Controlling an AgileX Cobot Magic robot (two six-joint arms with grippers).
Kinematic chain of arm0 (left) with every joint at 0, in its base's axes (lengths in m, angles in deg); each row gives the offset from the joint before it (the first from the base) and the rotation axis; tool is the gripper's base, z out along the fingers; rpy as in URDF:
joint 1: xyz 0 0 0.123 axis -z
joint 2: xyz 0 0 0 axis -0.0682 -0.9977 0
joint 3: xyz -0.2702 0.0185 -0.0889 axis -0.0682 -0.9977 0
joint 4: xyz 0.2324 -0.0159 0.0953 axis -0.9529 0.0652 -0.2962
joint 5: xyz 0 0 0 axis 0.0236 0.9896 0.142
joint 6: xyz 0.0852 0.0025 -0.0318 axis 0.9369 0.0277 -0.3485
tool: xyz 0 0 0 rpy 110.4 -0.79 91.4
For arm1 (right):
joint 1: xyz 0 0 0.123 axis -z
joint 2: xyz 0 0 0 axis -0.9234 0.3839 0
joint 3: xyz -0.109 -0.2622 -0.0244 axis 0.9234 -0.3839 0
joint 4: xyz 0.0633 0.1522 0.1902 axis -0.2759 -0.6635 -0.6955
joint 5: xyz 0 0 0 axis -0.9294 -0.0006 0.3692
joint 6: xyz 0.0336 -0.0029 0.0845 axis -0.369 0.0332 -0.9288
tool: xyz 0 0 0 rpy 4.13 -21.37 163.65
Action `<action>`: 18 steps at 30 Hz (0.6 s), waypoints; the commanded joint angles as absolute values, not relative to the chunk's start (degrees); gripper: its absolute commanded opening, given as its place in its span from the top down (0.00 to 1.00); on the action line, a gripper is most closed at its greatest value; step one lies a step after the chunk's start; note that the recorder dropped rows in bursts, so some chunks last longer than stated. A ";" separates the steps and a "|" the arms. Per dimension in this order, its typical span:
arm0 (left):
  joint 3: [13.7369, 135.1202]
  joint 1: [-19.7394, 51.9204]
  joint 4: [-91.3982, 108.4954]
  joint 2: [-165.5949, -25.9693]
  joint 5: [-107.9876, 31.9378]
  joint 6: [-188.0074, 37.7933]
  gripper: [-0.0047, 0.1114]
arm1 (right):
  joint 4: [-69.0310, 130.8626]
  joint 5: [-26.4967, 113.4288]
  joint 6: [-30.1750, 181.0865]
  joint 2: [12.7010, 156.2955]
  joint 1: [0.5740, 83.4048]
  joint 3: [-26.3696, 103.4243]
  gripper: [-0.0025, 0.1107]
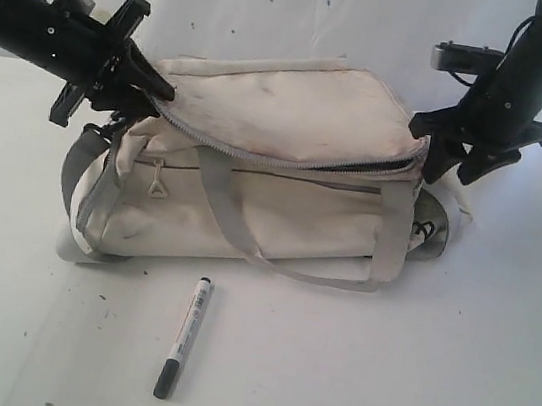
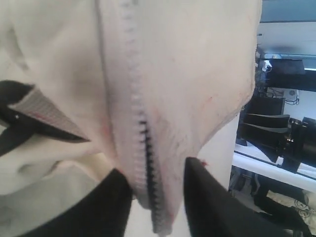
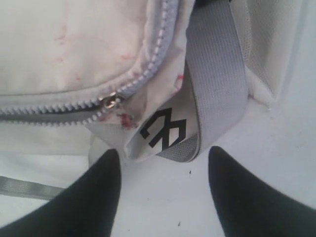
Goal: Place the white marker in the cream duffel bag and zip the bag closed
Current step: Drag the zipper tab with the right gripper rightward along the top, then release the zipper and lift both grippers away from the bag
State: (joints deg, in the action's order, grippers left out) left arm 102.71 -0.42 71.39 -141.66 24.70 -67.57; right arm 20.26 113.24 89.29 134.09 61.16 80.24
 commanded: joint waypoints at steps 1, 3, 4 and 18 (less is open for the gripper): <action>103.00 -0.57 71.05 -141.41 25.16 -65.60 0.40 | 19.96 113.43 89.87 133.72 61.79 80.20 0.46; 103.00 -0.57 70.68 -141.41 25.29 -63.63 0.30 | 19.96 113.43 89.75 133.38 61.79 80.20 0.46; 103.00 -0.57 69.86 -141.41 25.65 -63.02 0.27 | 19.78 113.43 89.66 133.08 61.79 80.20 0.46; 102.42 -0.47 36.16 -133.05 22.68 -77.03 0.45 | 12.22 113.43 94.33 128.79 59.72 80.20 0.47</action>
